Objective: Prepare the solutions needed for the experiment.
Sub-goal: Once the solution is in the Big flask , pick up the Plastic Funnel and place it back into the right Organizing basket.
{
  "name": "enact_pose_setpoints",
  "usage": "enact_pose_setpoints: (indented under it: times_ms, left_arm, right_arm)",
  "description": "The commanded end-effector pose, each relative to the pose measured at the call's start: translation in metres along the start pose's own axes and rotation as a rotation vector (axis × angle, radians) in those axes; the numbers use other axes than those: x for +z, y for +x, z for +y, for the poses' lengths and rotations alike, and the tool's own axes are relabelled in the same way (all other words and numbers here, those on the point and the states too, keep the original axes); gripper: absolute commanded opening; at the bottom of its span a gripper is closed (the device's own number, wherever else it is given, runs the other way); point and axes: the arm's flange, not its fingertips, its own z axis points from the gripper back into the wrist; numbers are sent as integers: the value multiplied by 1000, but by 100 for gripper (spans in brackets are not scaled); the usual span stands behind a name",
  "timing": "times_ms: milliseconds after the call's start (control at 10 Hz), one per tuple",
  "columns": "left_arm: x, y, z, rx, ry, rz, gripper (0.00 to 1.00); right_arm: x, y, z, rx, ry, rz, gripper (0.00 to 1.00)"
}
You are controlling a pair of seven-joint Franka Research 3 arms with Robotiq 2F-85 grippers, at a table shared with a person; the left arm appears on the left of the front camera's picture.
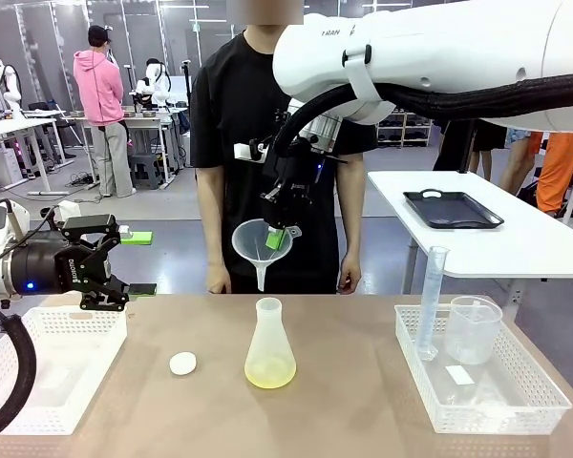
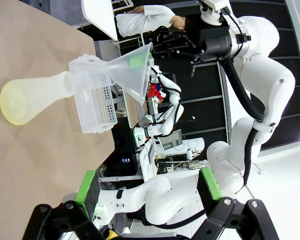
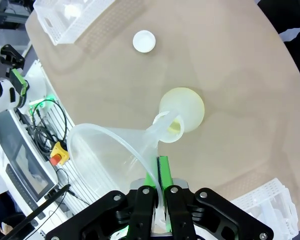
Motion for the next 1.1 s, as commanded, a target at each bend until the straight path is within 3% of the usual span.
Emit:
enact_pose_setpoints:
  times_ms: [0,300,1000]
  left_arm:
    - [1,1,-1,-6,2,-3,100]
    - [1,1,-1,-6,2,-3,100]
    - [1,1,-1,-6,2,-3,100]
  right_arm:
    - [11,-22,5,-43,-24,-28,0]
    - [42,-53,1,-163,-15,-36,0]
    - [77,-183,-62,-412,-45,-136,0]
